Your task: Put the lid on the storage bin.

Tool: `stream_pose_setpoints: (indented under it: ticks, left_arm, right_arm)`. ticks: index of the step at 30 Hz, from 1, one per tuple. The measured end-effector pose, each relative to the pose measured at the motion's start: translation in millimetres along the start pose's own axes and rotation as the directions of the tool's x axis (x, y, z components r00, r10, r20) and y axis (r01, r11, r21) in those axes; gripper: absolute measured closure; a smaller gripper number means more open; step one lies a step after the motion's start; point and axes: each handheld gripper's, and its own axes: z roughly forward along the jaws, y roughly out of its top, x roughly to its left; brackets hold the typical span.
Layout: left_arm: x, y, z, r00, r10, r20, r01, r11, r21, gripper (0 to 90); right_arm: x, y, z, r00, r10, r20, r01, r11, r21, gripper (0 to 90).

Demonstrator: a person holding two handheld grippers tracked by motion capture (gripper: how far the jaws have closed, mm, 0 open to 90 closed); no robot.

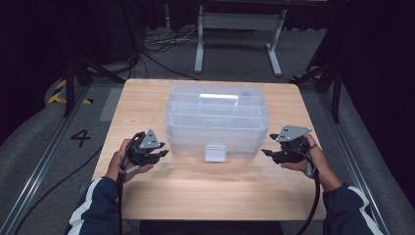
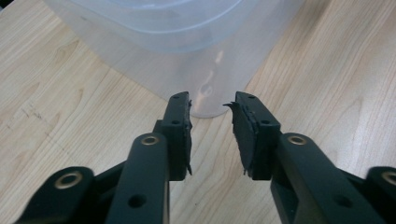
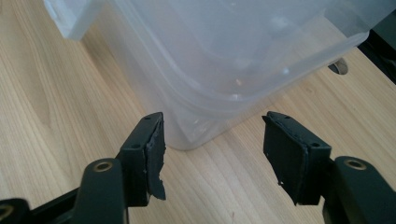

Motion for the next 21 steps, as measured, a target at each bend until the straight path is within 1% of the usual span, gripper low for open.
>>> stream_pose_setpoints:
  ticks: [2,3,4,5,8,9,10,11,12,13,14,17,18,21]
  left_arm:
    - [-1.1,-1.5,-0.4,1.0000,-0.005,-0.001,0.005,1.0000,0.001,62.3]
    - [-2.5,-3.1,-0.9,0.9999,-0.011,-0.010,0.011,0.9999,0.003,59.1]
    - [-2.9,-4.0,-1.2,0.9998,-0.021,-0.004,0.021,0.9998,-0.002,57.0]
    - [-3.7,-5.2,-1.8,0.9996,-0.027,-0.006,0.027,0.9996,-0.008,56.6]
    - [-5.4,-7.9,-3.4,0.9994,-0.032,-0.015,0.032,0.9994,-0.011,55.4]
    - [-5.9,-11.3,-3.8,0.9991,-0.035,-0.026,0.035,0.9994,-0.001,51.4]
    - [-5.9,-11.3,-3.8,0.9991,-0.035,-0.026,0.035,0.9994,-0.001,51.4]
    - [-6.0,-13.1,-3.7,0.9991,-0.034,-0.028,0.034,0.9994,0.009,51.4]
    - [-6.6,-17.3,-3.1,0.9984,-0.032,-0.046,0.033,0.9992,0.021,49.5]
    - [-6.6,-17.3,-3.1,0.9984,-0.032,-0.046,0.033,0.9992,0.021,47.6]
    - [-5.8,-20.3,-2.3,0.9981,-0.033,-0.051,0.034,0.9989,0.031,47.6]
    - [-4.0,-27.4,-2.5,0.9966,-0.053,-0.063,0.055,0.9979,0.033,43.3]
    - [-4.0,-30.1,-2.1,0.9960,-0.060,-0.067,0.062,0.9975,0.032,40.2]
    - [-4.5,-38.8,-1.8,0.9946,-0.063,-0.082,0.068,0.9962,0.055,37.0]
  right_arm:
    - [1.7,-2.8,-0.7,0.9999,-0.016,0.004,0.016,1.000,0.004,38.4]
    - [2.5,-4.0,-1.1,0.9998,-0.020,0.006,0.020,1.000,0.007,38.2]
    - [3.0,-5.0,-1.3,0.9997,-0.024,0.008,0.024,1.000,0.008,37.9]
    - [3.5,-6.1,-1.8,0.9995,-0.032,0.009,0.032,0.999,0.008,37.8]
    - [4.5,-8.6,-3.1,0.9993,-0.034,0.013,0.034,0.999,0.009,37.6]
    - [5.0,-12.1,-5.0,0.9991,-0.035,0.022,0.035,0.999,0.004,37.2]
    - [5.1,-14.0,-5.9,0.9993,-0.033,0.019,0.033,0.999,0.001,37.0]
    - [5.1,-14.0,-5.9,0.9993,-0.033,0.019,0.033,0.999,0.001,37.0]
    - [5.2,-17.3,-7.8,0.9989,-0.034,0.032,0.034,0.999,-0.003,36.5]
    - [5.2,-17.3,-7.8,0.9989,-0.034,0.032,0.034,0.999,-0.003,36.5]
    - [4.8,-19.7,-9.4,0.9986,-0.037,0.038,0.037,0.999,-0.004,36.0]
    - [3.6,-26.7,-13.6,0.9983,-0.023,0.053,0.023,1.000,-0.011,35.3]
    - [3.4,-29.2,-14.7,0.9981,-0.016,0.060,0.016,1.000,-0.013,34.7]
    - [1.4,-38.5,-15.6,0.9968,0.010,0.080,-0.010,1.000,-0.008,32.7]
